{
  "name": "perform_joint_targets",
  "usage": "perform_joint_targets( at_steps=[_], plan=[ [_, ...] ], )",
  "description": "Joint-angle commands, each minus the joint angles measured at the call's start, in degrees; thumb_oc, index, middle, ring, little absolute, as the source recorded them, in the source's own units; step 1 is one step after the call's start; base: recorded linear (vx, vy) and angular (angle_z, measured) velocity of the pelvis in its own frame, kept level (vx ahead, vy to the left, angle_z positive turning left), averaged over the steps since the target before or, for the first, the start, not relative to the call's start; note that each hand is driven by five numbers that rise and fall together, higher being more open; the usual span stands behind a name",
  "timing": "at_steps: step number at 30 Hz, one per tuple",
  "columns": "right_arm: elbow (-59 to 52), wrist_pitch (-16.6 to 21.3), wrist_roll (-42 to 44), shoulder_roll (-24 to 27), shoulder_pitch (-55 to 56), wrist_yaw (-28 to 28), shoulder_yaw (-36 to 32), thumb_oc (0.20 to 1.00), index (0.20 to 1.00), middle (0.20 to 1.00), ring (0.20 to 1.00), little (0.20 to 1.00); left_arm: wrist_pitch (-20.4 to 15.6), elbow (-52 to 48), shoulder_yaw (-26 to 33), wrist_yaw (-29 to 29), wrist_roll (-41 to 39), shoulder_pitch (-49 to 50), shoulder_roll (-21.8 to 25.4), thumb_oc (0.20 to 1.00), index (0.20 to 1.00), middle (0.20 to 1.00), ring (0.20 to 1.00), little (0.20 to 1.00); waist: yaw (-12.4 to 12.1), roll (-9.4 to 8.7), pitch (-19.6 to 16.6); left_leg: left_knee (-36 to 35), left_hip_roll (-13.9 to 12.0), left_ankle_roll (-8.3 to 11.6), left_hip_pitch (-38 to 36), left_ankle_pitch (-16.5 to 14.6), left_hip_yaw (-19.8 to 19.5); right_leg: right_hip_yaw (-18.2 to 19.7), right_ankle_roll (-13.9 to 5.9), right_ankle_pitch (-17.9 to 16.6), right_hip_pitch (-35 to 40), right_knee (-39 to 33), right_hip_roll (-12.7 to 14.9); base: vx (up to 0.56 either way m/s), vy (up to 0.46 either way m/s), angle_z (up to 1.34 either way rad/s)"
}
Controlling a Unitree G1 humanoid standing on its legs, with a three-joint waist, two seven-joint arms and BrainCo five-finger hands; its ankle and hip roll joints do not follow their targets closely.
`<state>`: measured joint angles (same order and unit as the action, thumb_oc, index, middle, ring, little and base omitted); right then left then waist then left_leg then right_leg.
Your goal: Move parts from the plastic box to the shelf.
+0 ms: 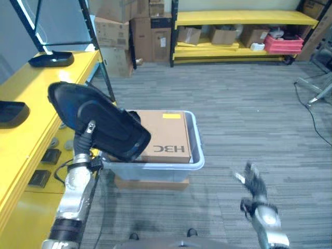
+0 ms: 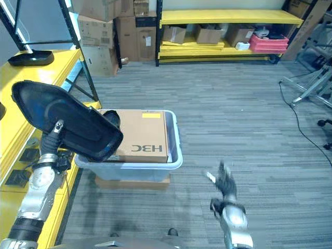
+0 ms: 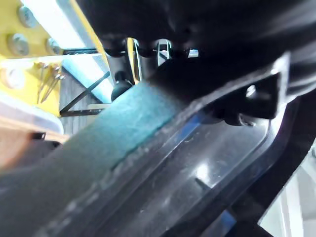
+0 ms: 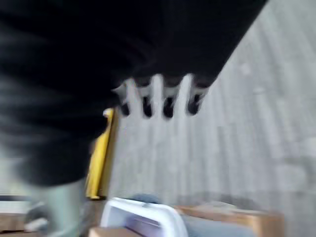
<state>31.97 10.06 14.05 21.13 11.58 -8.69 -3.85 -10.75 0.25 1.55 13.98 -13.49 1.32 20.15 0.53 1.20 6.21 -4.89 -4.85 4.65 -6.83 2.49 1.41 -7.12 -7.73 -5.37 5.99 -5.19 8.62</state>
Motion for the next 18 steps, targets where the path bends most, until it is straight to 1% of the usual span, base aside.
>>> perform_joint_targets(
  at_steps=[1, 2, 3, 4, 5, 6, 7, 8, 9, 10, 11, 12, 13, 14, 15, 16, 17, 18],
  plan=[
    [3.79, 0.67, -2.48, -0.80, -3.39, 1.90, 4.29, 1.000, 1.000, 1.000, 1.000, 1.000, -8.08, -4.49, 5.73, -0.42, 3.87, -2.07, 3.39, 0.200, 0.200, 0.200, 0.200, 0.200, -0.95, -0.71, -0.43, 3.25, -2.04, 2.41, 1.54, -0.63, -1.99, -1.96, -0.66, 6.08, 3.69, 1.50, 1.07, -0.05, 0.021, -0.01],
    [7.41, 0.16, -5.22, -0.92, -3.54, 2.13, 5.63, 1.000, 1.000, 1.000, 1.000, 1.000, -8.41, -5.65, 6.09, -0.76, 4.25, -2.28, 4.30, 0.200, 0.200, 0.200, 0.200, 0.200, -1.53, -1.05, 0.78, 7.42, -1.05, 3.03, 5.23, -0.79, -1.43, -3.16, -0.85, 5.64, 3.84, 0.95, 2.07, -0.12, 0.040, 0.01],
    [11.38, -0.55, -6.54, -1.14, -4.03, 2.10, 6.39, 1.000, 1.000, 1.000, 1.000, 1.000, -8.98, -6.77, 5.80, -1.06, 3.92, -3.33, 4.70, 0.200, 0.200, 0.200, 0.200, 0.200, -2.11, -1.52, 2.25, 10.44, -0.88, 3.89, 8.99, 0.16, 1.59, -5.19, -0.93, 5.34, 4.15, 0.60, 2.97, -0.15, 0.042, 0.18],
    [11.55, -0.45, -6.54, -1.18, -4.22, 2.09, 6.40, 1.000, 1.000, 1.000, 1.000, 1.000, -8.96, -6.79, 5.84, -1.07, 3.91, -3.41, 4.74, 0.200, 0.200, 0.200, 0.200, 0.200, -1.95, -1.57, 2.10, 10.64, -0.80, 3.83, 9.49, 0.29, 1.44, -5.33, -0.95, 5.17, 3.86, 0.56, 3.02, -0.20, 0.054, 0.91],
    [17.27, -1.67, -7.28, -2.12, -5.60, 2.31, 7.74, 1.000, 1.000, 1.000, 1.000, 1.000, -9.49, -8.34, 5.05, -1.56, 3.57, -5.63, 5.10, 0.200, 0.200, 0.200, 0.200, 0.200, -2.29, -1.91, 2.41, 12.20, -1.48, 3.46, 14.00, 2.04, 7.69, -8.40, -0.92, 4.97, 2.89, 0.62, 3.72, -0.10, 0.054, 1.29],
    [20.77, -2.43, -8.84, -2.67, -6.02, 2.51, 9.11, 1.000, 1.000, 1.000, 1.000, 1.000, -9.54, -9.19, 4.54, -1.62, 4.27, -6.68, 5.69, 0.200, 0.200, 0.200, 0.200, 0.200, -2.54, -1.87, 2.31, 12.07, -2.36, 3.13, 14.46, 2.33, 10.87, -10.13, -1.06, 5.03, 3.02, 0.62, 3.80, -0.07, 0.091, 1.46],
    [23.66, -2.87, -9.75, -3.29, -6.83, 2.77, 9.91, 1.000, 1.000, 1.000, 1.000, 1.000, -9.76, -9.52, 4.07, -1.52, 4.78, -7.01, 5.76, 0.200, 0.200, 0.200, 0.200, 0.200, -3.01, -1.56, 1.76, 10.45, -1.88, 2.33, 13.68, 1.93, 10.64, -10.96, -1.35, 4.99, 2.88, 0.52, 3.79, 0.11, 0.121, 1.27],
    [24.42, -3.80, -12.11, -3.39, -6.70, 3.39, 10.83, 1.000, 1.000, 1.000, 1.000, 1.000, -9.86, -10.46, 4.52, -1.43, 5.94, -6.07, 6.10, 0.200, 0.200, 0.200, 0.200, 0.200, -3.32, -1.39, 1.25, 9.21, -1.24, 1.36, 12.66, 0.59, 10.73, -11.98, -1.79, 5.45, 3.81, 0.63, 4.18, 0.16, 0.205, 0.82],
    [26.30, -4.22, -13.17, -3.42, -6.85, 3.33, 10.98, 1.000, 1.000, 1.000, 1.000, 1.000, -9.75, -10.99, 4.47, -0.96, 7.69, -5.55, 6.56, 0.200, 0.200, 0.200, 0.200, 0.200, -3.72, -1.35, 0.72, 8.45, 0.22, 0.43, 12.11, 0.15, 9.57, -13.10, -2.24, 5.61, 4.48, 1.11, 5.14, 0.18, 0.249, 0.56],
    [29.34, -4.44, -13.47, -3.14, -7.53, 3.17, 10.40, 1.000, 1.000, 1.000, 1.000, 1.000, -9.14, -12.48, 4.34, -0.33, 10.39, -6.14, 8.12, 0.200, 0.200, 0.200, 0.200, 0.200, -4.38, -1.59, 0.41, 8.30, 1.57, -0.28, 12.33, -0.33, 8.83, -14.35, -2.48, 5.96, 4.91, 3.09, 6.32, 0.16, 0.258, 0.21],
    [31.91, -4.62, -12.98, -3.52, -8.21, 2.56, 9.14, 1.000, 1.000, 1.000, 1.000, 1.000, -8.64, -14.40, 3.94, -0.30, 12.86, -6.88, 10.09, 0.200, 0.200, 0.200, 0.200, 0.200, -5.06, -1.88, 0.24, 8.18, 2.73, -1.29, 12.67, -0.95, 7.69, -15.93, -2.68, 7.38, 4.56, 7.59, 7.89, 0.15, 0.219, 0.49],
    [32.50, -4.74, -12.35, -3.77, -8.14, 2.41, 8.36, 1.000, 1.000, 1.000, 1.000, 1.000, -8.91, -15.18, 3.72, -0.12, 13.14, -7.19, 10.78, 0.200, 0.200, 0.200, 0.200, 0.200, -5.19, -1.85, 0.26, 8.06, 3.49, -2.19, 12.18, -1.71, 6.75, -16.45, -2.59, 7.44, 3.50, 11.91, 9.12, 0.15, 0.221, 0.88],
    [33.43, -5.08, -11.90, -3.92, -8.63, 2.45, 8.16, 1.000, 1.000, 1.000, 1.000, 1.000, -9.29, -16.36, 3.58, 0.11, 13.27, -7.90, 11.67, 0.200, 0.200, 0.200, 0.200, 0.200, -4.67, -2.04, 0.91, 8.30, 4.64, -3.49, 11.46, -2.76, 5.93, -15.47, -2.73, 5.18, 1.01, 18.17, 11.16, 0.12, 0.205, 1.18],
    [34.13, -5.11, -11.89, -4.16, -9.52, 2.67, 8.77, 1.000, 1.000, 1.000, 1.000, 1.000, -9.31, -16.69, 3.16, 0.38, 13.00, -8.99, 12.10, 0.200, 0.200, 0.200, 0.200, 0.200, -4.24, -2.10, 2.11, 8.68, 5.18, -4.31, 10.94, -3.31, 5.46, -13.89, -2.90, 3.12, -1.69, 23.48, 12.17, 0.07, 0.170, 1.17],
    [34.85, -5.19, -12.44, -4.48, -10.27, 2.85, 9.70, 1.000, 1.000, 1.000, 1.000, 1.000, -9.47, -17.11, 2.65, 0.00, 12.53, -9.76, 12.76, 0.200, 0.200, 0.200, 0.200, 0.200, -4.16, -2.00, 3.22, 9.05, 5.28, -4.81, 10.70, -3.52, 4.81, -11.92, -2.90, 2.29, -3.94, 27.54, 11.80, 0.01, 0.081, 0.92],
    [34.81, -5.22, -13.35, -4.50, -11.00, 2.75, 10.80, 1.000, 1.000, 1.000, 1.000, 1.000, -9.66, -17.48, 1.99, -0.30, 12.31, -10.33, 13.46, 0.200, 0.200, 0.200, 0.200, 0.200, -3.88, -1.83, 4.11, 8.87, 5.26, -5.00, 10.52, -3.49, 3.59, -8.79, -2.78, 2.77, -6.61, 29.69, 9.64, -0.01, 0.025, 0.68],
    [34.84, -5.22, -13.36, -4.51, -11.09, 2.74, 10.79, 1.000, 1.000, 1.000, 1.000, 1.000, -9.66, -17.46, 2.02, -0.31, 12.30, -10.39, 13.47, 0.200, 0.200, 0.200, 0.200, 0.200, -3.93, -1.75, 4.00, 8.82, 5.13, -4.99, 10.78, -3.29, 3.64, -8.74, -2.67, 2.58, -6.92, 29.66, 9.50, 0.00, -0.013, 0.66],
    [34.67, -5.17, -13.10, -4.68, -11.77, 2.54, 11.47, 1.000, 1.000, 1.000, 1.000, 1.000, -9.96, -17.43, 1.22, -0.58, 11.17, -10.79, 13.55, 0.200, 0.200, 0.200, 0.200, 0.200, -3.41, -1.43, 4.49, 7.71, 4.97, -4.85, 10.08, -2.71, 1.83, -5.06, -1.74, 5.35, -9.72, 29.89, 5.40, 0.10, -0.060, 0.86]
  ],
)
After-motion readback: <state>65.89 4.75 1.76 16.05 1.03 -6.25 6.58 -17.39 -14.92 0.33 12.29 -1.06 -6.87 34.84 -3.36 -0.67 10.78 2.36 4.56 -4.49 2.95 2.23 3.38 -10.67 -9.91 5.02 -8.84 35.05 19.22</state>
